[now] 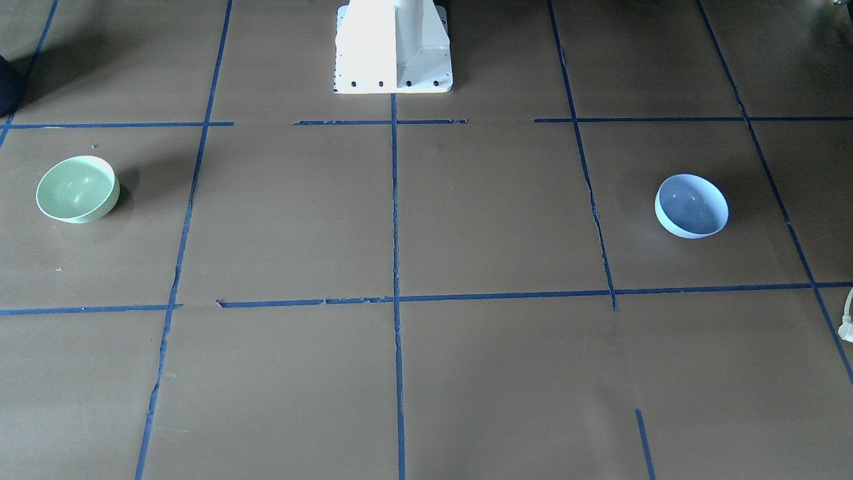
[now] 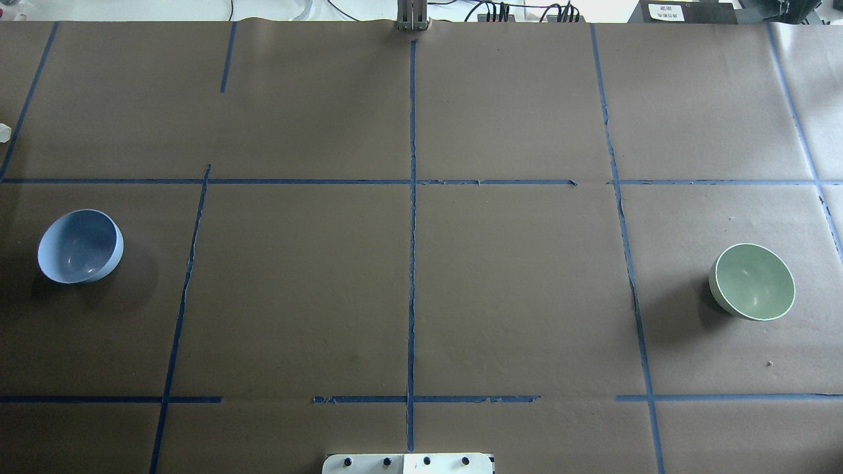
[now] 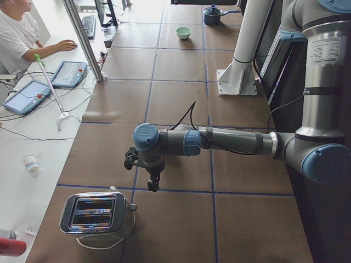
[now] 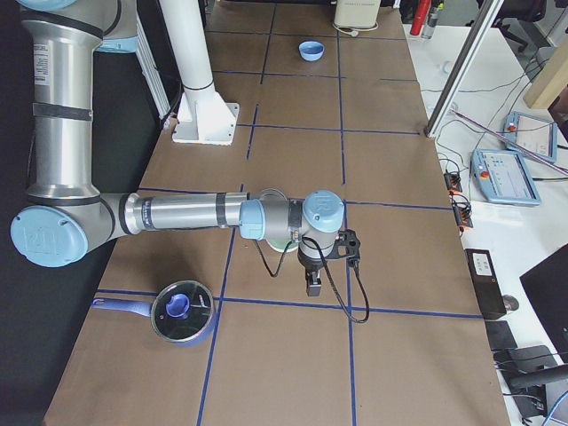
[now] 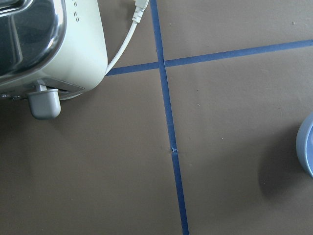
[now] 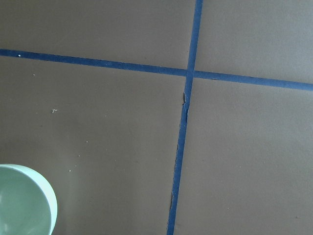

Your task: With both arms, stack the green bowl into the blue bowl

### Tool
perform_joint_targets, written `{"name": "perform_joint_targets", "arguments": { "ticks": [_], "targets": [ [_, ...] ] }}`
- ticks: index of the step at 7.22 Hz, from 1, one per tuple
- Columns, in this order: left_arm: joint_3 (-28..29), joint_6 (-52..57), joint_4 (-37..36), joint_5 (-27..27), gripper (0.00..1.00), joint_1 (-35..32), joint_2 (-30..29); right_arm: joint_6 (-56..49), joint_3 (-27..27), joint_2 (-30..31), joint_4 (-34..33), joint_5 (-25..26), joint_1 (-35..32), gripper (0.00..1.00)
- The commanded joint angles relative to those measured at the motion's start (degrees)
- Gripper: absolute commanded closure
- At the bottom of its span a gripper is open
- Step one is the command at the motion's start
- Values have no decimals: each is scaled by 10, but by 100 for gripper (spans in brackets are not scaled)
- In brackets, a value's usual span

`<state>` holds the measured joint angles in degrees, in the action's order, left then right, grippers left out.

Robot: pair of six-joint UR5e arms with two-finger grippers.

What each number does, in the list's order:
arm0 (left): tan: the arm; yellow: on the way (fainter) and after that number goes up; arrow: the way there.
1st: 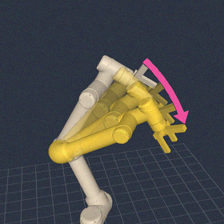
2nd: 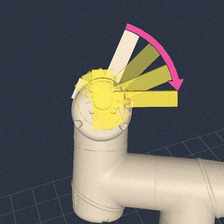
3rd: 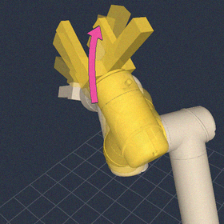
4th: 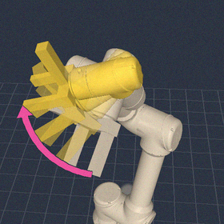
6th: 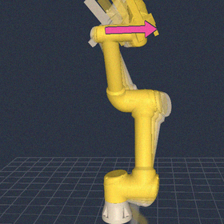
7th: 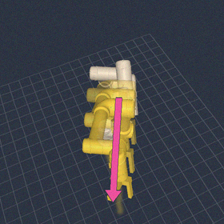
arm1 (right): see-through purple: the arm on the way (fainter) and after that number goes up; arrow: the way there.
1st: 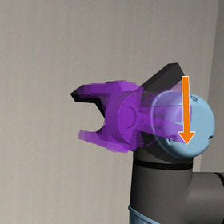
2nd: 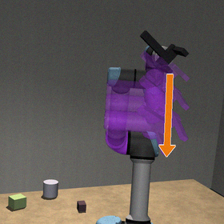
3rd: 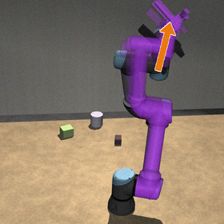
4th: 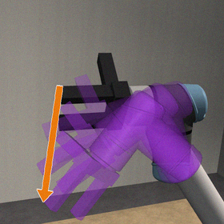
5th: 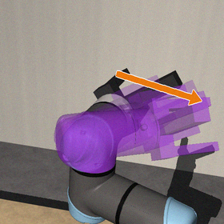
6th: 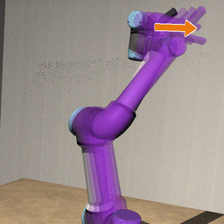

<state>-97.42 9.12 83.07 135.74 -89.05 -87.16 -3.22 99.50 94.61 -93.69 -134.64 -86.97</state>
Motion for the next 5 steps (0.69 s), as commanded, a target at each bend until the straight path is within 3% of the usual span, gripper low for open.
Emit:
{"name": "perform_joint_targets", "arguments": {
  "ticks": [1, 5],
  "targets": [
    [-2, 0, 1, 4, 0, 0, 1, -1, 0, 0, 0, -2, 0, 0],
    [-2, 5, 6, 5, 0, 0, 11, -1, -4, 0, 0, -17, 0, 0]
  ]
}}
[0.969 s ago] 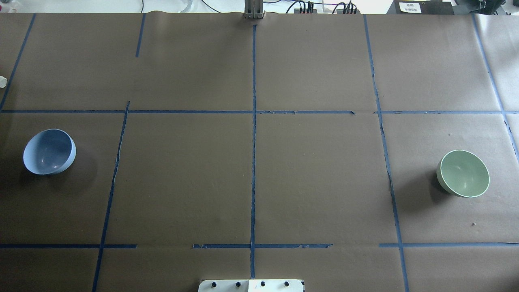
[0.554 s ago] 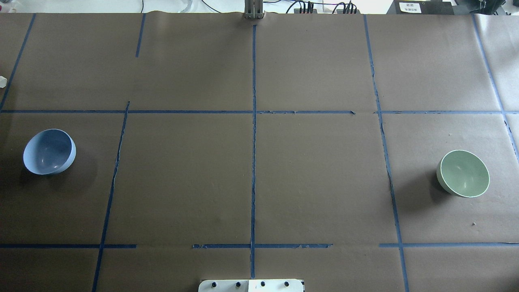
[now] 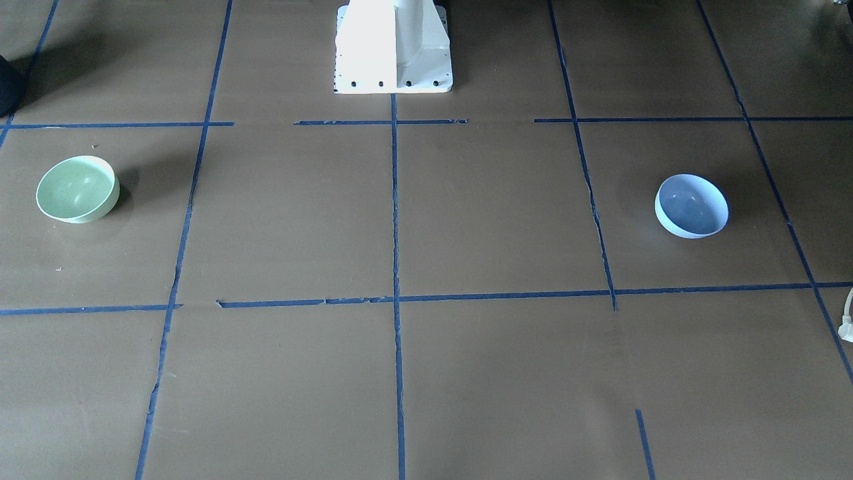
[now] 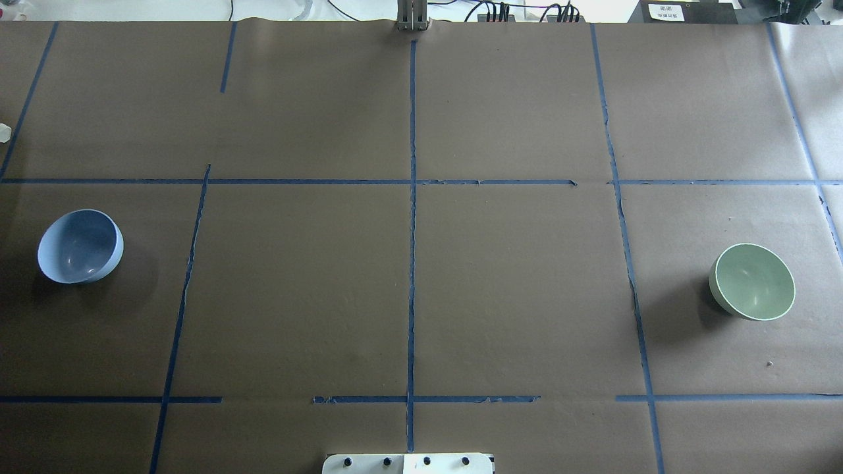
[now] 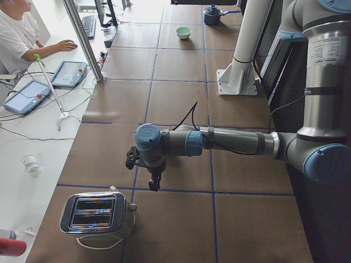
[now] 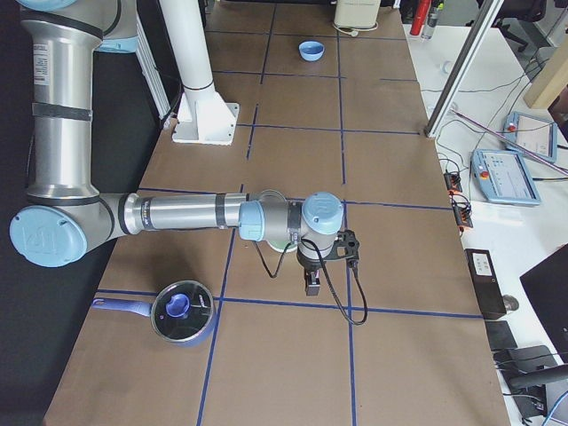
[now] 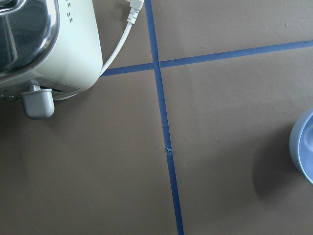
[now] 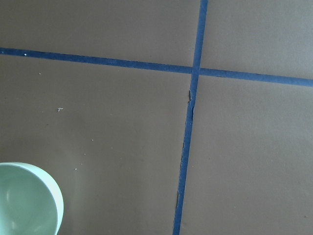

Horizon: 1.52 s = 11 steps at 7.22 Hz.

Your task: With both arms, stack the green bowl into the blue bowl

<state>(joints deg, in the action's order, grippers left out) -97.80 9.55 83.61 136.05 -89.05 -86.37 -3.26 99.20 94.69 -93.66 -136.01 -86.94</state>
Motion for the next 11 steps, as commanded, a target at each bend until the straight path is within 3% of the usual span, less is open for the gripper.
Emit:
{"name": "perform_joint_targets", "arguments": {
  "ticks": [1, 3, 4, 7, 9, 11],
  "targets": [
    [-9, 0, 2, 2, 0, 0, 2, -1, -2, -1, 1, -3, 0, 0],
    [5, -6, 5, 2, 0, 11, 0, -1, -2, -1, 1, -4, 0, 0],
    [7, -69, 37, 3, 0, 33, 0, -1, -2, -1, 1, -4, 1, 0],
    [94, -238, 297, 5, 0, 117, 2, 0, -2, -1, 1, -12, 1, 0],
    [107, -367, 369, 8, 0, 207, 0, 0, -1, -1, 1, -13, 1, 0],
    [109, -532, 481, 8, 0, 249, 0, 0, 1, -1, 1, -13, 1, 0]
  ]
}}
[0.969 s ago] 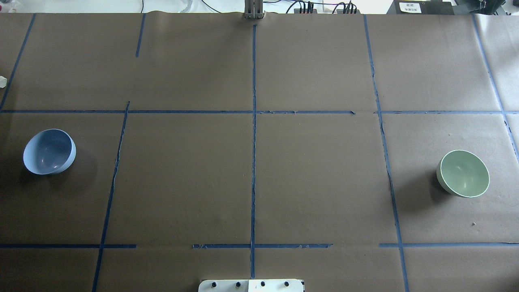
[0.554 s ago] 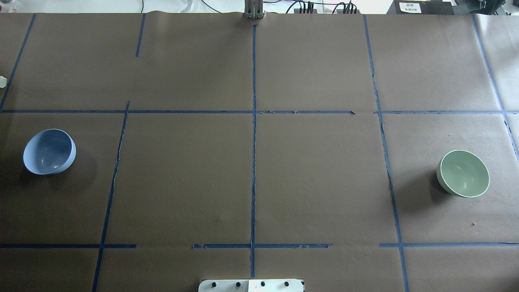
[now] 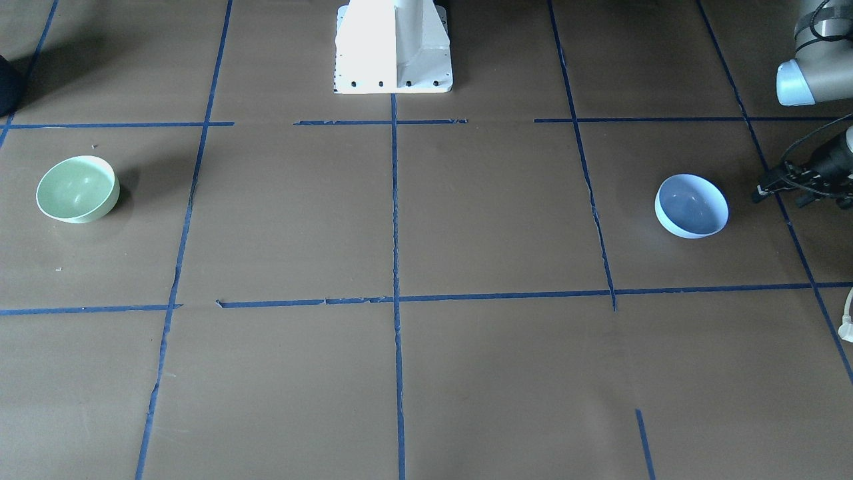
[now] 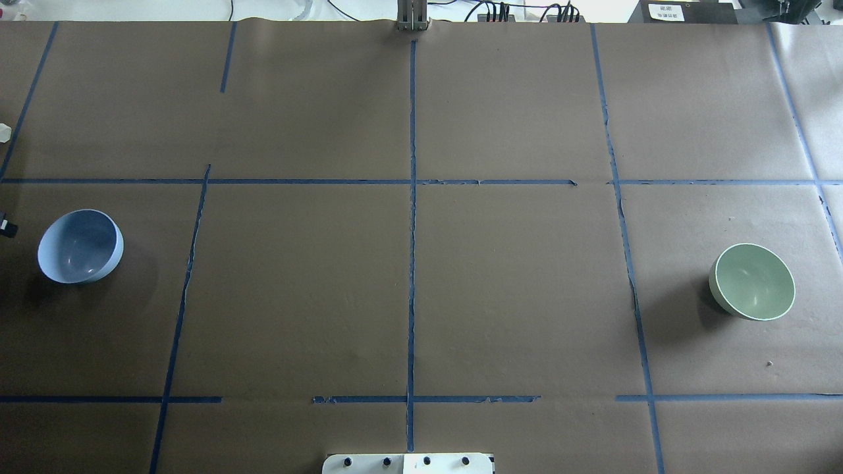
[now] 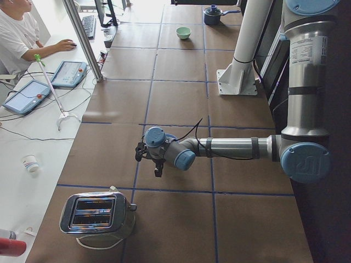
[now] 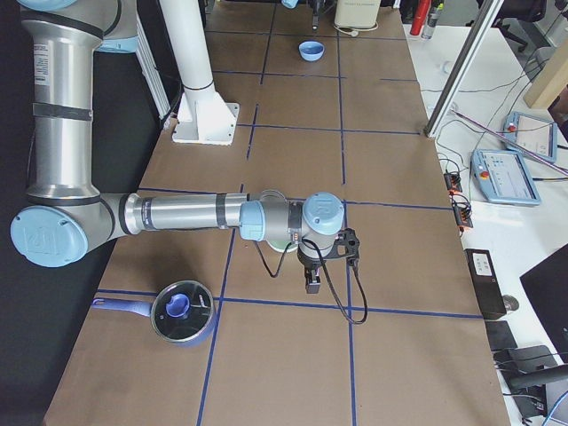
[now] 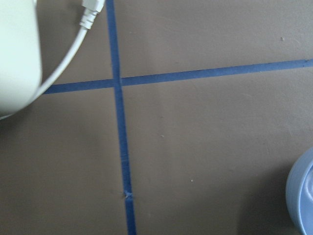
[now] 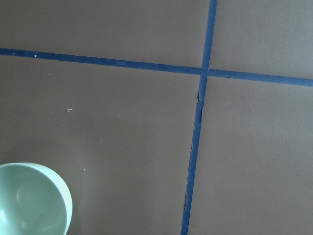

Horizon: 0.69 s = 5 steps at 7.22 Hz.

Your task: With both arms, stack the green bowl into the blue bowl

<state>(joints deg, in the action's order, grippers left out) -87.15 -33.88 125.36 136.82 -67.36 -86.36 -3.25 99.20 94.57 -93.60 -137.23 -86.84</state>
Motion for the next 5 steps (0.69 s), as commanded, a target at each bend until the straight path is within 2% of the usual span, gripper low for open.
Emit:
{"name": "perform_joint_targets", "arguments": {
  "ticks": [1, 3, 5],
  "targets": [
    [2, -147, 83, -5, 0, 80, 0, 0, 0, 0, 0, -1, 0, 0],
    [8, -151, 88, -14, 0, 101, -2, 0, -1, 0, 0, -1, 0, 0],
    [8, -154, 88, -29, 86, 101, -5, 0, -1, 0, -1, -1, 0, 0]
  ]
}}
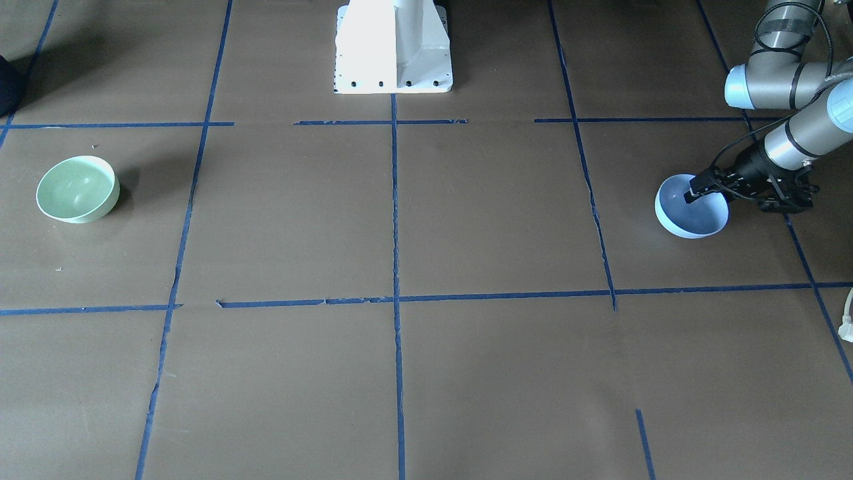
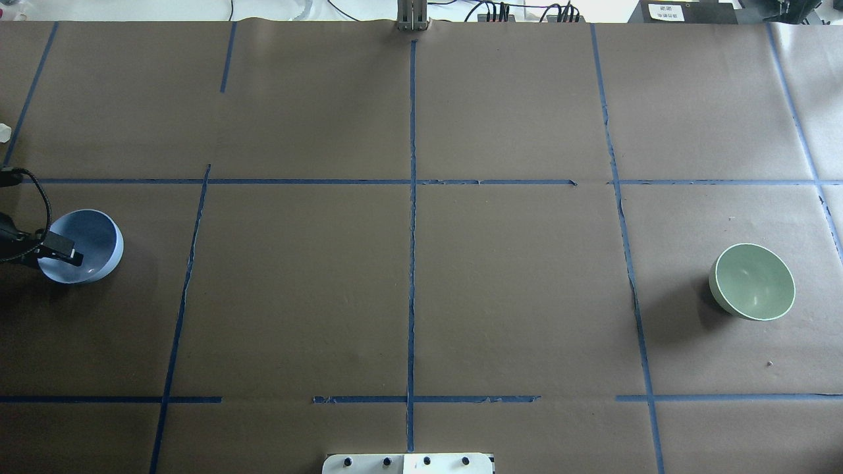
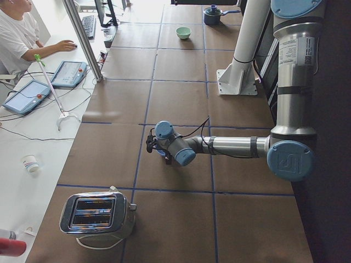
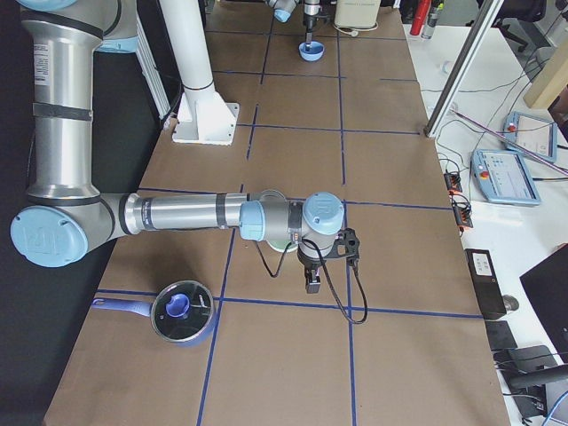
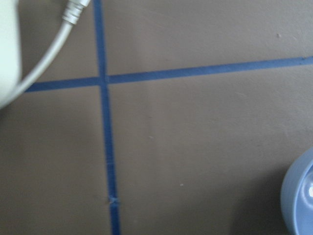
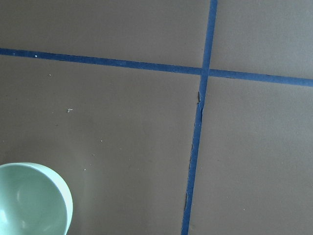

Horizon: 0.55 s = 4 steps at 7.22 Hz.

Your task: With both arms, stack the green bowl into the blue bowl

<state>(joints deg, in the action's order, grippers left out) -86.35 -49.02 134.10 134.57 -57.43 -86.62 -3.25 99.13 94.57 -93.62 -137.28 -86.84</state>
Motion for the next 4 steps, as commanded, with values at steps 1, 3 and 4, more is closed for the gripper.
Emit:
{"name": "perform_joint_targets", "arguments": {
  "ticks": [1, 3, 4],
  "targets": [
    [-3, -4, 2, -6, 100, 2, -3, 0, -1, 0, -1, 0, 0, 0],
    [-36, -96, -1, -4, 100, 5, -53, 0, 0, 0, 0, 0, 0, 0],
    [-67, -176, -2, -8, 100, 47, -106, 1, 1, 0, 0, -2, 0, 0]
  ]
}}
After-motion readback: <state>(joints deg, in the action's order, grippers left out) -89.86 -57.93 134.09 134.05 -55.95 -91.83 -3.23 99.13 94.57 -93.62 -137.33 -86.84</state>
